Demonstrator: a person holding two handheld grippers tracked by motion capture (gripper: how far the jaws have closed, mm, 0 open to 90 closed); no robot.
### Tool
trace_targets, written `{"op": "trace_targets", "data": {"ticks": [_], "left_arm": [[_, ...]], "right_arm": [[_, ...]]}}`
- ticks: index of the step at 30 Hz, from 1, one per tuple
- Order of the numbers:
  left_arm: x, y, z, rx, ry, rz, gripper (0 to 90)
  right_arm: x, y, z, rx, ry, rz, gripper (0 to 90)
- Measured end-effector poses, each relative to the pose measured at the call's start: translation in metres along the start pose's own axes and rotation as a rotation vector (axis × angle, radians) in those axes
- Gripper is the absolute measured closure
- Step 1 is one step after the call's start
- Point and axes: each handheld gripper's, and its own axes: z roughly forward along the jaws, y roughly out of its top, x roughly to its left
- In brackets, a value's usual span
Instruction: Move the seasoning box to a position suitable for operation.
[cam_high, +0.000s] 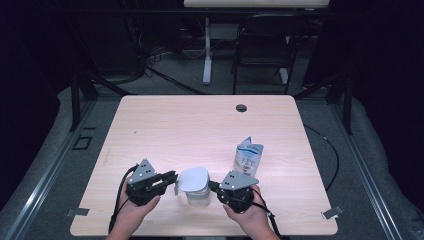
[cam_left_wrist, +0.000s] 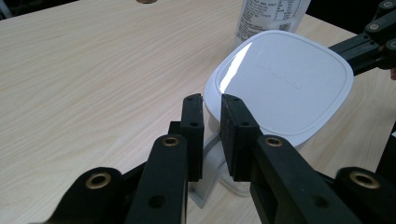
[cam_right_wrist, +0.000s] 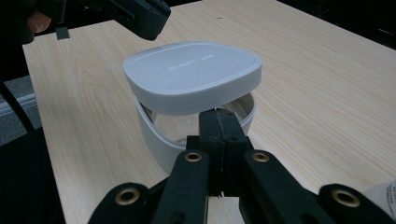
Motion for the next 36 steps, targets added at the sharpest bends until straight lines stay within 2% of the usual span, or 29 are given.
{"op": "trace_targets", "data": {"ticks": [26,36], "left_arm": [[0.004,-0.012,-0.004,-0.015,0.032,-0.031,53.6],[0.005,-0.014,-0.005,-0.019,0.039,-0.036,50.2]], "right_arm": [[-0.001,0.011,0.000,-0.011,0.002,-0.017,90.0],[0.000,0.014,0.000,-0.014,0.002,-0.022,90.0]]}}
